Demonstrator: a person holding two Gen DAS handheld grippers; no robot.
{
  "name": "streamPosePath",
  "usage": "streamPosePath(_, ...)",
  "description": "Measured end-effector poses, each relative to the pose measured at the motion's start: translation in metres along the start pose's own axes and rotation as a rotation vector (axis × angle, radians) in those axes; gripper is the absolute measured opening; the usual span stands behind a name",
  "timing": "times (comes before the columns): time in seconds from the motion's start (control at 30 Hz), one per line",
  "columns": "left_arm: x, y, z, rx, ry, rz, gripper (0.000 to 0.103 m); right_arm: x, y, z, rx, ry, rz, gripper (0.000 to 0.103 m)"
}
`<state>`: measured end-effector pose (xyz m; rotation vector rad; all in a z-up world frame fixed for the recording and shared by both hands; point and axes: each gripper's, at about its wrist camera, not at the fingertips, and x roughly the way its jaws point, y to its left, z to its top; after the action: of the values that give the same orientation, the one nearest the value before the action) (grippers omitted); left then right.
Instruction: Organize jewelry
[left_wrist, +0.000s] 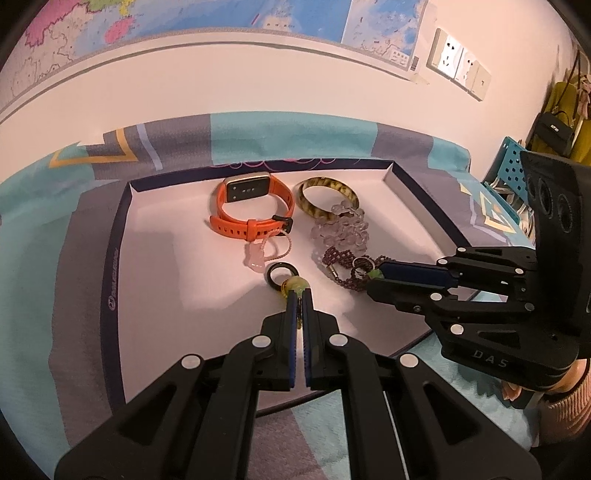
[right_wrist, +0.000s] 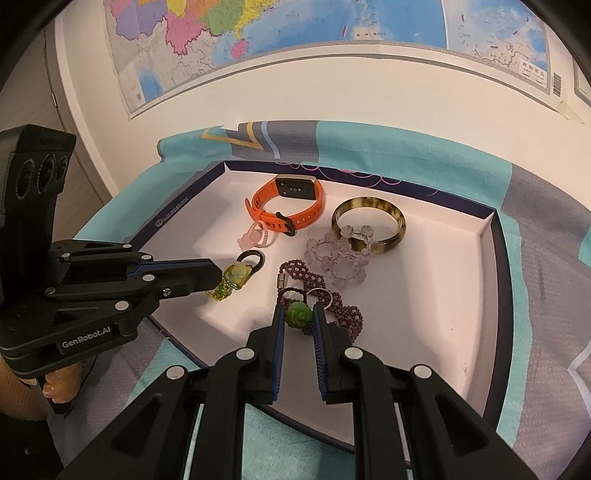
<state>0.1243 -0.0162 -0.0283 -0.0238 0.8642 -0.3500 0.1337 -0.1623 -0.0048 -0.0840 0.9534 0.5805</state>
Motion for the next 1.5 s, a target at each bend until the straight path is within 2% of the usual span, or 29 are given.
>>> streamPosePath(0.23,0.005,0.002,-0.002,0.001,0.011,0.009,0.006,0.001,-0.001,-0.001,0.001,-0.004,-0.012,0.016)
streamPosePath(0.37,0.003,0.002,-0.002,0.003,0.004,0.016,0.019,-0.003,-0.001,-0.002,0.008,-0.013,-0.013,0.017)
streamPosePath(0.43,0.001,0.001,-0.002,0.008,-0.004,0.023,0.026,-0.006,-0.001,-0.004,0.012,-0.023,-0.011,0.022)
streamPosePath(0.5,-0.004,0.002,-0.004,0.003,-0.013,0.029,0.033,-0.011,-0.001,-0.005,0.018,-0.038,-0.012,0.037)
streamPosePath(0.6,-0.012,0.003,-0.006,-0.003,-0.03,0.044,0.047,-0.021,0.0,-0.008,0.027,-0.063,-0.011,0.049)
streamPosePath(0.63,-0.015,0.003,-0.007,-0.004,-0.037,0.052,0.057,-0.025,0.0,-0.01,0.03,-0.072,-0.011,0.051)
streamPosePath(0.7,-0.025,0.003,-0.011,-0.006,-0.063,0.075,0.069,-0.032,0.001,-0.013,0.032,-0.091,-0.021,0.065)
streamPosePath(0.73,-0.029,0.003,-0.013,-0.006,-0.072,0.084,0.083,-0.037,0.001,-0.015,0.036,-0.103,-0.031,0.069)
streamPosePath(0.77,-0.034,0.004,-0.015,-0.007,-0.083,0.097,0.095,-0.04,0.0,-0.018,0.042,-0.112,-0.035,0.079)
streamPosePath(0.8,-0.041,0.003,-0.019,-0.005,-0.104,0.112,0.097,-0.043,0.0,-0.021,0.045,-0.118,-0.04,0.085)
streamPosePath(0.87,-0.049,0.002,-0.025,0.004,-0.115,0.122,0.097,-0.047,0.0,-0.026,0.051,-0.127,-0.059,0.088)
streamPosePath(0.93,-0.054,0.002,-0.031,0.005,-0.115,0.148,0.097,-0.051,0.001,-0.032,0.056,-0.129,-0.085,0.096)
streamPosePath(1.13,-0.072,0.003,-0.05,-0.047,-0.16,0.236,0.097,-0.061,0.008,-0.047,0.071,-0.143,-0.134,0.097)
streamPosePath(1.27,-0.076,0.001,-0.059,-0.074,-0.144,0.24,0.097,-0.069,0.016,-0.055,0.057,-0.157,-0.157,0.097)
streamPosePath(1.5,-0.086,-0.008,-0.066,-0.07,-0.155,0.279,0.097,-0.073,0.027,-0.064,0.048,-0.151,-0.148,0.097)
